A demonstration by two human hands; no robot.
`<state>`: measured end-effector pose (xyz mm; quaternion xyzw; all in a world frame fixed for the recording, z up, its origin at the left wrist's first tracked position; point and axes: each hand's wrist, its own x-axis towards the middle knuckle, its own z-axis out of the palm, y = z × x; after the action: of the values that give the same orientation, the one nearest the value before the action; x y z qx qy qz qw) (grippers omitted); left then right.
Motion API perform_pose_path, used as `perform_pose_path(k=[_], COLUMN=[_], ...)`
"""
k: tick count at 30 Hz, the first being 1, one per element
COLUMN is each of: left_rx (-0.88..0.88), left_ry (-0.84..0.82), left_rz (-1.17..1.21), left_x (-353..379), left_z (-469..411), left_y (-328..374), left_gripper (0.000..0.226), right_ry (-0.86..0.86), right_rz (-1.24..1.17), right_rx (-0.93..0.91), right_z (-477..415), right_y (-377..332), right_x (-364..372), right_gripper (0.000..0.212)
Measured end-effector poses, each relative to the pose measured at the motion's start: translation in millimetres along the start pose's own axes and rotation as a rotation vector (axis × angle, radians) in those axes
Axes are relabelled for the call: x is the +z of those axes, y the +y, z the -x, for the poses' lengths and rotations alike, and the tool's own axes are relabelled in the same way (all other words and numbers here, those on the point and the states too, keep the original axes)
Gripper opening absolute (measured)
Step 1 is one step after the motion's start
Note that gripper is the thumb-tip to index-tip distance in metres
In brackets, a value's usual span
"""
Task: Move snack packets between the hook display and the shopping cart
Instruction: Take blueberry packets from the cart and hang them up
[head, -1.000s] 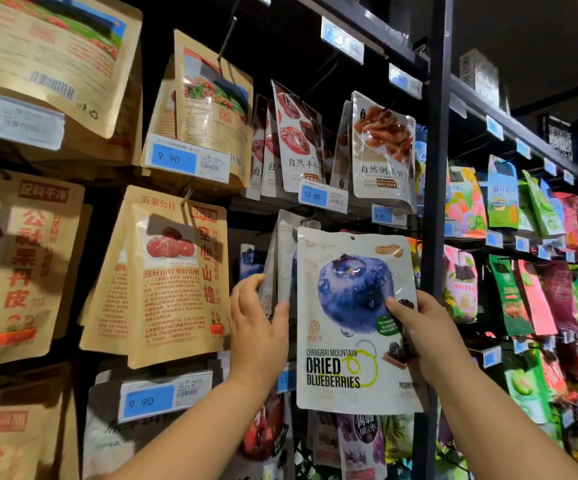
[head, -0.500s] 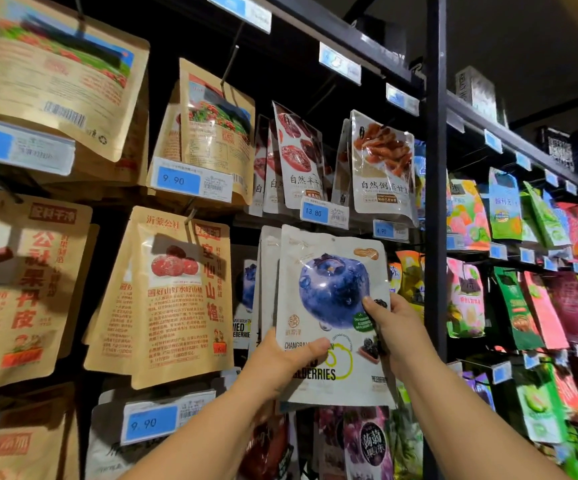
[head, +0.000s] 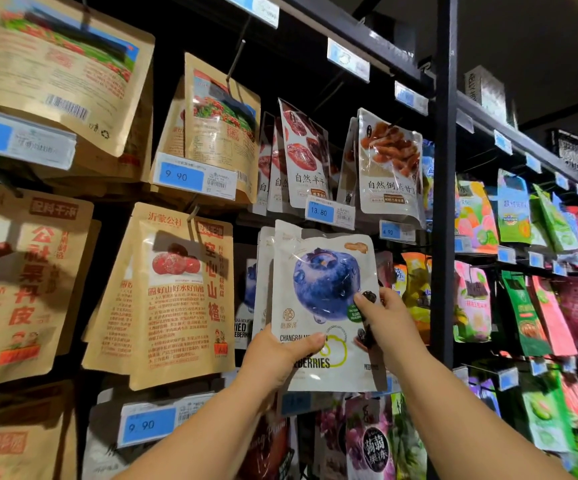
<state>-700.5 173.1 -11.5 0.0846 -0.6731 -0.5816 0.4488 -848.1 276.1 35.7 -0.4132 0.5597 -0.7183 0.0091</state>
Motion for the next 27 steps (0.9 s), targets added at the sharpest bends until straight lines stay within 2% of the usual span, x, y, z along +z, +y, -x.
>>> perform_pose_path(k=[2,3,6,8,14,22,27], left_rx=[0.008,0.015,0.045,0.061,0.090,0.057,-0.015], left_ry=[-0.003,-0.006,-0.006,-0.007,-0.030,0.026,0.099], left_rz=[0.020,0.024,0.028,0.031,0.027,-0.037,-0.054], left_x=[0.5,1.0,2.5,2.8,1.9,0.4,-2.5], left_z=[-1.2,-1.4,-3.1,-3.6,-5.6,-13.6,-18.9], left_y=[-1.8,-1.9,-2.4,-2.8,-5.5,-3.8,-4.5], left_gripper=[0.041,0.041,0.039,0.039,0.035,0.033,0.031], right_ry=[0.007,0.017,0.028,0.033,0.064,0.071,0.050], right_rz=[0.020,0.024,-0.004,-0.020,0.003,0.042,0.085], right_rx=[-0.001,-0.012,-0.035,-0.044,-0.066,-0.053,0.000], right_z=[-0.6,-0.5,-2.3,-4.3,-3.4,-13.1,-20.9], right_y=[0.9,1.0,4.3,6.4,7.2,9.3,13.3], right_x=[1.6,2.1,1.8,1.0,2.8,10.5,17.7], right_gripper=[0.042,0.042,0.020,0.016,0.012,0.009,0.022])
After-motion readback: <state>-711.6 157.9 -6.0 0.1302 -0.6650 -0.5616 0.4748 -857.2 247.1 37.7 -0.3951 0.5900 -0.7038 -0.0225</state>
